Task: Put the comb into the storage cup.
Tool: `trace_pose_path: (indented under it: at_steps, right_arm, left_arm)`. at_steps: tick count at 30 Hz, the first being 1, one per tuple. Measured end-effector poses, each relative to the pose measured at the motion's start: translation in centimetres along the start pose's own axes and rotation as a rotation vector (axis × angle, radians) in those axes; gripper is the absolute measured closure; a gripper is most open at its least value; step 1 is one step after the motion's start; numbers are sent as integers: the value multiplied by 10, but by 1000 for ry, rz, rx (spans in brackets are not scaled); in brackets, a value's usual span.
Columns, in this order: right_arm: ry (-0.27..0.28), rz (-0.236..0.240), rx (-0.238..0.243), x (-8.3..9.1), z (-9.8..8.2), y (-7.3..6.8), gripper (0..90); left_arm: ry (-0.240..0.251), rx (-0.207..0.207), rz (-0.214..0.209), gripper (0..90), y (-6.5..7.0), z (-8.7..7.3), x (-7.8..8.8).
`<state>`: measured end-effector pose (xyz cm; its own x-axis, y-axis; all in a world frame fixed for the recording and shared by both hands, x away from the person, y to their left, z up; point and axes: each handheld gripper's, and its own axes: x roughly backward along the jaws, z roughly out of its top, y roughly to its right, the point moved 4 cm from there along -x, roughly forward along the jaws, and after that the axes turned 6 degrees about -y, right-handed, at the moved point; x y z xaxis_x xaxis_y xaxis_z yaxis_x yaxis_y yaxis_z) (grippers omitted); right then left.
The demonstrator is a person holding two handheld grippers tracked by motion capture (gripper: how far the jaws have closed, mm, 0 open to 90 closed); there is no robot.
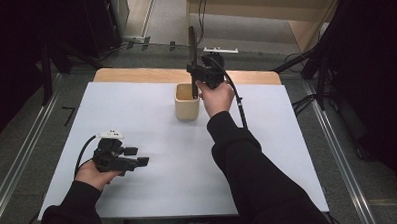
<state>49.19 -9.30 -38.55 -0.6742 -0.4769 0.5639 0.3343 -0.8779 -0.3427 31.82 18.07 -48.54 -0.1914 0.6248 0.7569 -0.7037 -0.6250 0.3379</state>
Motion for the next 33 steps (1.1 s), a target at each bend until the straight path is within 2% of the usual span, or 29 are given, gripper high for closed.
trace_pose_path:
  at_steps: [8,15,18,24,29,33]
  right_arm:
    - [14,-12,-6,-11,8,-1,698]
    - [26,-48,23,-20,15,0,699]
    - [23,-60,29,-23,13,2,698]
    - [16,-54,14,-28,9,4,699]
    - [8,-68,42,-32,5,2,699]
    - [16,-72,37,-34,3,2,699]
  left_arm:
    - [-2,-2,-3,314,0,0,0]
    - [-6,-4,1,314,0,0,-1]
    - [-7,-6,-1,314,0,0,-2]
    - [-4,-4,1,314,-1,0,-1]
    - [-6,-6,3,314,-1,0,0]
    - [-5,-5,3,314,-1,0,-1]
